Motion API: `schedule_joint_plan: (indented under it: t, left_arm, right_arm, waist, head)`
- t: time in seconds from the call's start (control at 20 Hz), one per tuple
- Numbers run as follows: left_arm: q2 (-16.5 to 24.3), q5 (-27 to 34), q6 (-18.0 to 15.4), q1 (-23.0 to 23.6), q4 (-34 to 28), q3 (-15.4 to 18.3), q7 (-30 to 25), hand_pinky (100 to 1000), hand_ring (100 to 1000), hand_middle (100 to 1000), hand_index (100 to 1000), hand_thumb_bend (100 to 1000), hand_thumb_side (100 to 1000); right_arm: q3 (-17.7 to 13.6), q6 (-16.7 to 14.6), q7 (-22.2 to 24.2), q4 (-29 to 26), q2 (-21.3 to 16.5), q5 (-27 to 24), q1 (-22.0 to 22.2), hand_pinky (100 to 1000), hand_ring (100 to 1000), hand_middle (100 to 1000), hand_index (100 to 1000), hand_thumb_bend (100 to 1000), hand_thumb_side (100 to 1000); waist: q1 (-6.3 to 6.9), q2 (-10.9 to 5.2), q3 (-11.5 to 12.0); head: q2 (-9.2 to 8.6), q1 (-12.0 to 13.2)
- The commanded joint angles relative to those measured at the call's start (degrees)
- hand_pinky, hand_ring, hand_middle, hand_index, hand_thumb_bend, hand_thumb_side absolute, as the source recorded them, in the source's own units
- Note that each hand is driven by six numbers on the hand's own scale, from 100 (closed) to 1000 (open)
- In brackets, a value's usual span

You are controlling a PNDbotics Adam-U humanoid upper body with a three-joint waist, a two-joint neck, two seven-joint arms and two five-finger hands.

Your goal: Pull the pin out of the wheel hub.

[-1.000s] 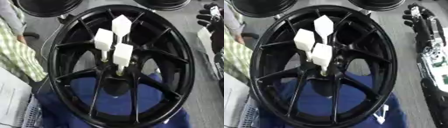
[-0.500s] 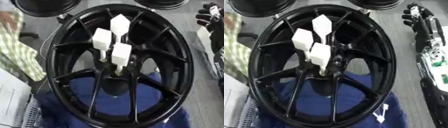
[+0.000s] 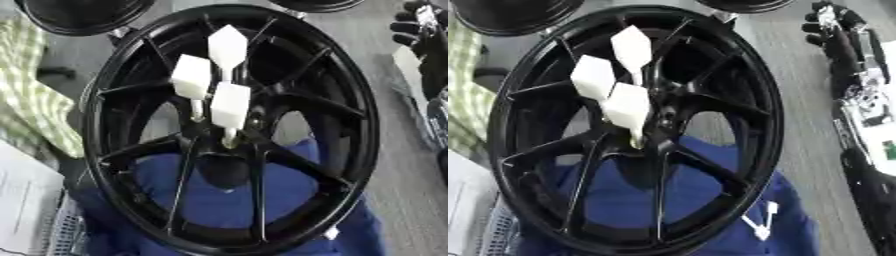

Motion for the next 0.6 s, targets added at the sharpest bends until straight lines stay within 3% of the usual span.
schedule_joint_plan:
  t: [0.05,0.2,0.6]
  left_arm:
    - [6.7,-3.0,0.9,-1.5,-1.0,-3.1,-2.9,788,710,694,796,601,605]
    - [11.2,-5.9,1.5,-2.9,-1.0,-5.4,-5.7,795,720,701,800,612,604]
    - [23.5,-13.1,0.2,-7.1,-1.0,-7.7,-13.3,822,753,721,816,593,625]
  right_arm:
    - [-0.6,-0.1,0.0,-1.1,-1.9,0.3,-0.7,822,755,680,750,100,645]
    - [-0.8,-0.2,-0.1,-1.1,-2.5,0.5,-0.5,823,755,680,751,100,629]
    - [-1.2,-0.4,-0.5,-1.0,-3.9,0.6,0.3,823,756,680,751,100,622]
  waist:
    - [0.03,-0.78,-0.3]
    - [0.01,-0.69,-0.7]
    - [-0.25,-1.14,-0.5]
  head:
    - [-0.27,0.2]
    - [-0.34,-0.2]
    - [0.01,-0.8]
